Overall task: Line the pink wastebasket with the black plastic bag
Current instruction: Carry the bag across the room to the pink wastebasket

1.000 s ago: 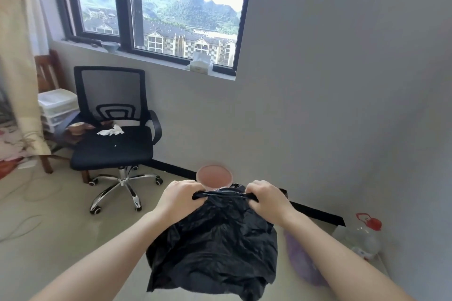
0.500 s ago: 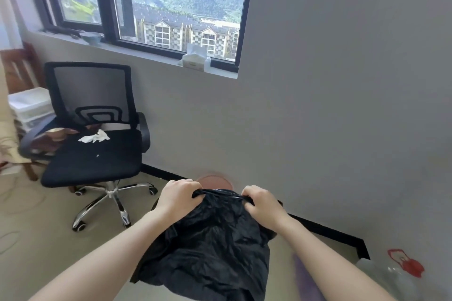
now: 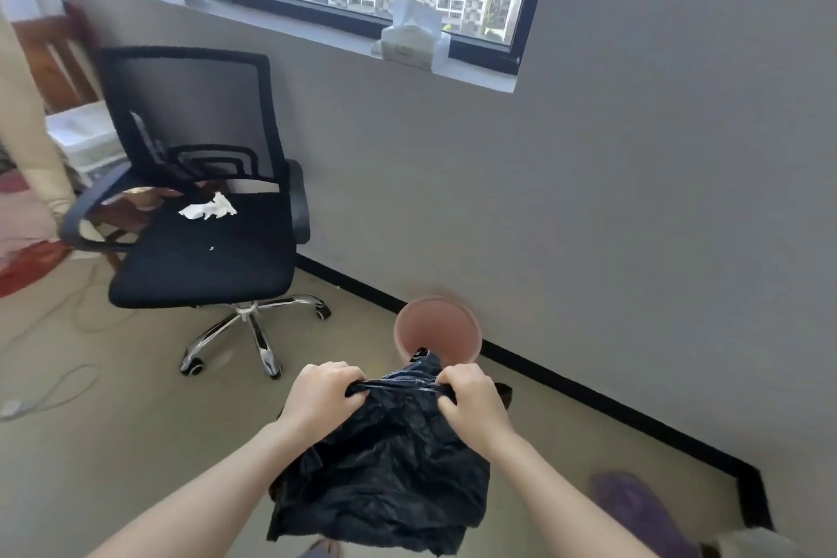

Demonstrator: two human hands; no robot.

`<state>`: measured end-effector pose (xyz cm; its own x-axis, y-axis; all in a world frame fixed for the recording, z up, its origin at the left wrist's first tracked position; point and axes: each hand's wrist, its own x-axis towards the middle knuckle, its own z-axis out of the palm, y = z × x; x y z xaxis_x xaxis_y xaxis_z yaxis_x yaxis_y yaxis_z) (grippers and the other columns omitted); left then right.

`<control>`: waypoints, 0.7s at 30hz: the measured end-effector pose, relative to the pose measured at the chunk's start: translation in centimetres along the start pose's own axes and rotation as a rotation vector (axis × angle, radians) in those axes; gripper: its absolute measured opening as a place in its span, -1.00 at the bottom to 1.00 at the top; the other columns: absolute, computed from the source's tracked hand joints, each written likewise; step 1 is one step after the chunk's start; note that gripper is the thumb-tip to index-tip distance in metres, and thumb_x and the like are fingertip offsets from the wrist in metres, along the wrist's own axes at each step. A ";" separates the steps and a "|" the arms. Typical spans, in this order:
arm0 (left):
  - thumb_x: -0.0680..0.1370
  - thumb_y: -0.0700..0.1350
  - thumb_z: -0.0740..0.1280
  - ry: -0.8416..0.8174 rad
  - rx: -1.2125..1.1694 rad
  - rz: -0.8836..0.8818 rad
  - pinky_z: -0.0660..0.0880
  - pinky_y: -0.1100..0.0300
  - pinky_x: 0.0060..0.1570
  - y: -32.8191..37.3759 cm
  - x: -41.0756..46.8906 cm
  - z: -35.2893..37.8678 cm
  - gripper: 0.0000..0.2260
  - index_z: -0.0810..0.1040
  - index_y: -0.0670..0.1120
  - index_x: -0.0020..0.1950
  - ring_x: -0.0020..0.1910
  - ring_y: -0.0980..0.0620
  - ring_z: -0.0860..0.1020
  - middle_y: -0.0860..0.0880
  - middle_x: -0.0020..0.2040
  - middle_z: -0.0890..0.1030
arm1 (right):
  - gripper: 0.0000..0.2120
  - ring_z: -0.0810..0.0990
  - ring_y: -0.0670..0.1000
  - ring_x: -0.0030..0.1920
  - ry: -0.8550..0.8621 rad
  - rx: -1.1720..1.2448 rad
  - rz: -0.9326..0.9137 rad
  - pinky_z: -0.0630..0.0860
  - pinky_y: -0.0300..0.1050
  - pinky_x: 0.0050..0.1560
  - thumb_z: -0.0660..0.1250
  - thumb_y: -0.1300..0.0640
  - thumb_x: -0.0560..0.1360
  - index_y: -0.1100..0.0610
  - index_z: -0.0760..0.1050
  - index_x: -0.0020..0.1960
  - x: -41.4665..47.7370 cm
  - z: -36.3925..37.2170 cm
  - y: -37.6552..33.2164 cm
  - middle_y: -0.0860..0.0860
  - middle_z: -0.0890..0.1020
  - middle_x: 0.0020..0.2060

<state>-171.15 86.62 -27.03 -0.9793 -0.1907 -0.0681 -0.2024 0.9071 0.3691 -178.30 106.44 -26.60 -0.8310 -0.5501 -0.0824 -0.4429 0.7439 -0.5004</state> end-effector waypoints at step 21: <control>0.48 0.21 0.22 -0.334 0.063 0.297 0.25 0.25 -0.14 -8.6 11.7 8.0 -0.61 0.53 0.00 0.17 0.01 -0.02 0.49 0.02 -0.10 0.51 | -0.78 0.41 0.02 0.20 -0.114 0.050 0.457 0.24 -0.13 0.24 0.12 0.29 0.50 0.17 0.47 0.08 8.0 10.6 4.9 0.01 0.57 0.10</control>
<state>-180.98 79.59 -38.46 -0.9420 0.2034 -0.2671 0.0979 0.9274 0.3610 -183.50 101.65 -38.81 -0.8934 -0.2111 -0.3966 -0.0214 0.9018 -0.4317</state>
